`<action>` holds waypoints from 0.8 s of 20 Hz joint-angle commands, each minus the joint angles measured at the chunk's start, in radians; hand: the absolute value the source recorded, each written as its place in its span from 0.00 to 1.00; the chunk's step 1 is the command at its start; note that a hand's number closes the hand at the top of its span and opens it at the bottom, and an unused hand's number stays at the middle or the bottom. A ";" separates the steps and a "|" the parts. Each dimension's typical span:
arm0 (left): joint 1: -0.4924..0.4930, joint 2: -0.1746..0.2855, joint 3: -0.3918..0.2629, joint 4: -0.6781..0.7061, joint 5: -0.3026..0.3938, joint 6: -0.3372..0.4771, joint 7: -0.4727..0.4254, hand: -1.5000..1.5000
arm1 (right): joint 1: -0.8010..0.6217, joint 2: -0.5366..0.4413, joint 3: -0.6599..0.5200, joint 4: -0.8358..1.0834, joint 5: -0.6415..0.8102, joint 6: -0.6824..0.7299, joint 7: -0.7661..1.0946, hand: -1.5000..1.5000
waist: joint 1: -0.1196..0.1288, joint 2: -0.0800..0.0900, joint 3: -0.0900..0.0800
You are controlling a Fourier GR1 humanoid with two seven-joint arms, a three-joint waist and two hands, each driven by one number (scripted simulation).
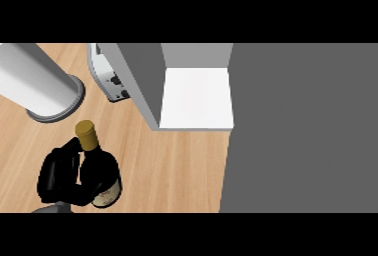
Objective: Pick up the wine, place it into the cabinet and close the cabinet
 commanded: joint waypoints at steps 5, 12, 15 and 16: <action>0.076 -0.090 -0.126 -0.395 0.057 0.060 0.327 1.00 | 0.027 -0.001 -0.038 -0.091 -0.089 0.006 0.017 0.00 | -0.001 0.000 0.000; 0.047 -0.093 -0.305 -0.575 -0.012 0.239 0.495 1.00 | 0.036 0.015 0.009 -0.123 -0.048 -0.014 0.075 0.00 | -0.007 0.001 -0.001; 0.009 -0.094 -0.374 -0.600 0.031 0.270 0.596 1.00 | 0.066 0.042 0.037 -0.102 -0.031 -0.005 0.019 0.00 | -0.010 0.001 0.000; 0.014 -0.094 -0.400 -0.606 -0.001 0.295 0.555 1.00 | -0.011 0.006 -0.031 -0.084 -0.078 -0.010 0.051 0.00 | -0.006 0.002 -0.001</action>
